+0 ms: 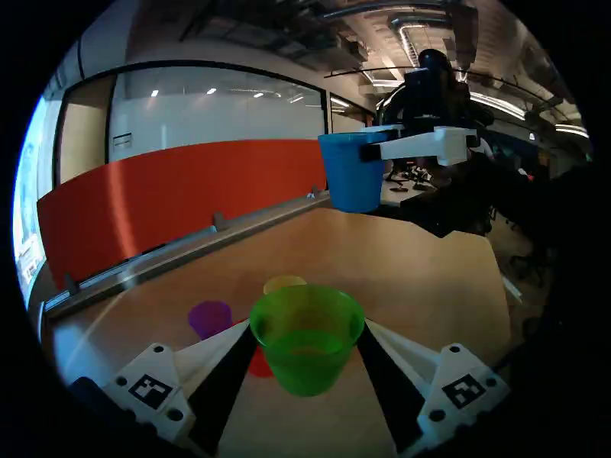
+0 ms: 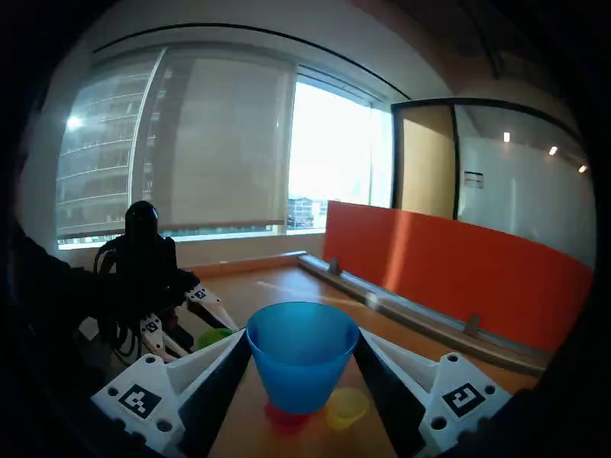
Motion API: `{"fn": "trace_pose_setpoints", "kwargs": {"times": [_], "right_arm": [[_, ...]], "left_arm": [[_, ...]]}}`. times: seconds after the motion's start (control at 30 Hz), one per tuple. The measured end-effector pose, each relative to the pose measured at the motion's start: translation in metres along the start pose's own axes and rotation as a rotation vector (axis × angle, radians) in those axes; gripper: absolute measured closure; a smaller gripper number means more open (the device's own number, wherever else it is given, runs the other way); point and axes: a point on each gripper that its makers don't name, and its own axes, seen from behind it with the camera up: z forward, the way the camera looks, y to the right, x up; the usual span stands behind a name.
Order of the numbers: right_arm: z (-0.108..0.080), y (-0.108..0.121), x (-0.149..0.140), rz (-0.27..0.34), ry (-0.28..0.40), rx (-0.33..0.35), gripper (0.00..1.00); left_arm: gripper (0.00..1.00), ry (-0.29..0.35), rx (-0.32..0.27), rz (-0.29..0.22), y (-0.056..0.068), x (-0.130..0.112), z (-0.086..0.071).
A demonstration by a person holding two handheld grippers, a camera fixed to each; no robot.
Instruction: Pour water
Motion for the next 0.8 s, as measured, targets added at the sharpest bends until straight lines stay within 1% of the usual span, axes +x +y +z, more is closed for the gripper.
{"fn": "trace_pose_setpoints", "kwargs": {"times": [0.37, 0.6, 0.8], "right_arm": [[-0.004, 0.01, -0.058, -0.014, -0.11, -0.008, 0.07], [-0.004, 0.014, -0.092, 0.0, -0.182, 0.005, 0.07], [-0.003, 0.017, -0.116, 0.015, -0.23, 0.009, 0.07]], "left_arm": [[0.13, -0.122, 0.001, 0.025, -0.002, -0.037, 0.011], [0.13, -0.184, -0.009, 0.025, -0.001, -0.057, 0.017], [0.13, -0.234, -0.013, 0.027, 0.0, -0.074, 0.022]]}}
